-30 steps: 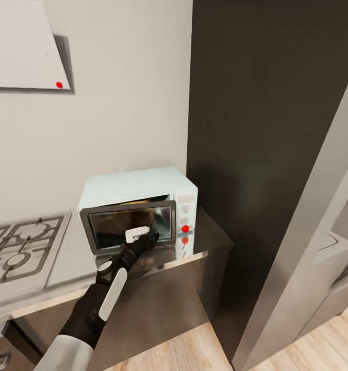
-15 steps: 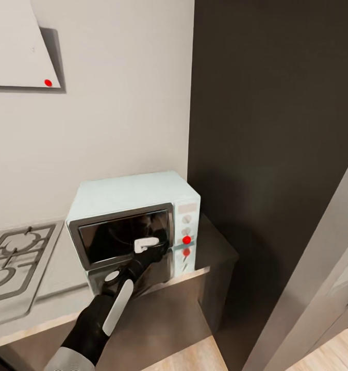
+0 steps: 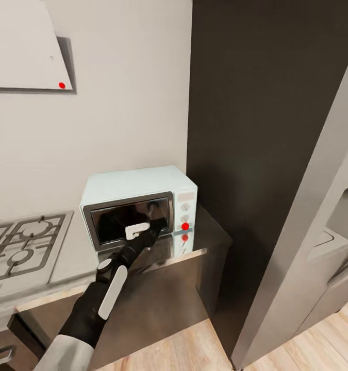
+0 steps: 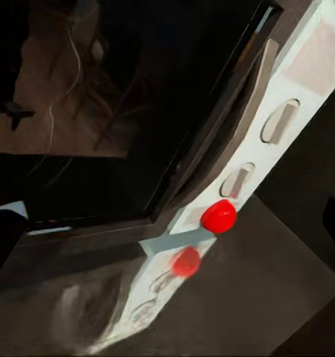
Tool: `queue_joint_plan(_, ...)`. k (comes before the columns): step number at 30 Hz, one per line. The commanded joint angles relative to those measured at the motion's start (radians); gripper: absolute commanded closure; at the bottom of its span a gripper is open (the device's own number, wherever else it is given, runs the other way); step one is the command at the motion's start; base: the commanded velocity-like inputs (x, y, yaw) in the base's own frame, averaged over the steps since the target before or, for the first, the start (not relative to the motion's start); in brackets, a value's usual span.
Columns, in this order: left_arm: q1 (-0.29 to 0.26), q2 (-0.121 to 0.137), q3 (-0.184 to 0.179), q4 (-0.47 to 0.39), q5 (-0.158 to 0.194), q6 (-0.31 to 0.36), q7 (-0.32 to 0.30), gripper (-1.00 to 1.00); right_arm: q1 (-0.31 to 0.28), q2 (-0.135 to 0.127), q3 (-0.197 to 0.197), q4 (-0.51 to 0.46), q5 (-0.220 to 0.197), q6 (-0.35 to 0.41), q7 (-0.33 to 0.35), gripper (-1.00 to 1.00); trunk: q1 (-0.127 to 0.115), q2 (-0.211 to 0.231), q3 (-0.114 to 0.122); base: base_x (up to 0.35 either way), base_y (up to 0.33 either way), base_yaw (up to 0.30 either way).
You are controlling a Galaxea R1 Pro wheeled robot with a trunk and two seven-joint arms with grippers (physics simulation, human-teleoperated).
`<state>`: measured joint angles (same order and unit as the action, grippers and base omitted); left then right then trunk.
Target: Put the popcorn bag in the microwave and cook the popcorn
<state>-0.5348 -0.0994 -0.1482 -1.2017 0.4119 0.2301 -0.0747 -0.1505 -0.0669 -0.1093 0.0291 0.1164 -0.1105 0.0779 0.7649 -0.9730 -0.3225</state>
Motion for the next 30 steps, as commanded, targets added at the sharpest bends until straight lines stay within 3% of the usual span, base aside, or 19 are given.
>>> queue_joint_plan(1, -0.001, 0.0, 0.001, -0.001, 0.009, 0.006, -0.002, -1.0, -0.001, -0.001, -0.009, 0.003, 0.011, -0.006, 0.002, -1.0, -0.001, -0.001, -0.001, -0.345, 0.0, 0.0)
queue_joint_plan(6, -0.001, 0.0, 0.0, -0.002, 0.008, 0.006, -0.002, -1.0, -0.001, -0.001, -0.009, 0.003, 0.01, -0.006, 0.002, -1.0, -0.001, -0.001, -0.001, -0.345, 0.0, 0.0)
queue_joint_plan(10, -0.001, -0.035, -0.01, 0.003, 0.006, 0.009, 0.07, -1.0, -0.001, 0.001, -0.006, 0.003, 0.011, -0.005, 0.002, -1.0, -0.001, -0.001, -0.001, -0.345, 0.0, 0.0)
queue_joint_plan(14, 0.0, -0.042, -0.16, 0.044, 0.016, 0.018, 0.101, -1.0, -0.001, -0.001, -0.004, 0.003, 0.011, -0.004, 0.002, -1.0, -0.001, -0.001, -0.001, -0.264, 0.0, 0.0)
queue_joint_plan(18, 0.004, -0.044, -0.183, 0.282, 0.032, 0.011, 0.078, -1.0, -0.001, 0.001, -0.003, 0.003, 0.012, -0.002, 0.002, -1.0, -0.001, -0.001, -0.001, -0.015, 0.0, 0.0)
queue_joint_plan(21, 0.005, -0.043, -0.186, 0.439, 0.063, 0.019, 0.071, -1.0, -0.001, 0.002, -0.003, 0.003, 0.012, 0.001, 0.002, -1.0, -0.001, -0.001, -0.001, -0.001, 0.0, 0.0)
queue_joint_plan(23, 0.005, -0.049, -0.186, 0.587, 0.067, 0.013, 0.068, -1.0, -0.001, 0.001, -0.003, 0.003, 0.012, 0.001, 0.002, -1.0, -0.001, -0.001, -0.001, 0.0, 0.0, 0.0)
queue_joint_plan(24, 0.005, -0.055, -0.186, 0.744, 0.069, 0.0, 0.061, -1.0, -0.001, 0.001, -0.003, 0.003, 0.012, 0.002, 0.002, -1.0, -0.001, -0.001, -0.001, 0.0, 0.0, 0.0)
queue_joint_plan(25, 0.006, -0.057, -0.185, 0.845, 0.074, -0.017, 0.057, -1.0, -0.001, 0.001, -0.003, 0.003, 0.012, 0.001, 0.002, -1.0, -0.001, -0.001, -0.001, 0.0, 0.0, 0.0)
queue_joint_plan(27, 0.006, -0.058, -0.183, 1.052, 0.115, -0.066, 0.043, -1.0, -0.001, 0.001, -0.003, 0.003, 0.012, -0.001, 0.002, -1.0, -0.001, -0.001, -0.001, 0.0, 0.0, 0.0)
queue_joint_plan(30, 0.006, -0.051, -0.18, 1.178, 0.184, -0.105, -0.048, -1.0, -0.001, 0.002, -0.003, 0.003, 0.011, -0.003, 0.002, -1.0, -0.001, -0.001, -0.001, 0.0, 0.0, 0.0)
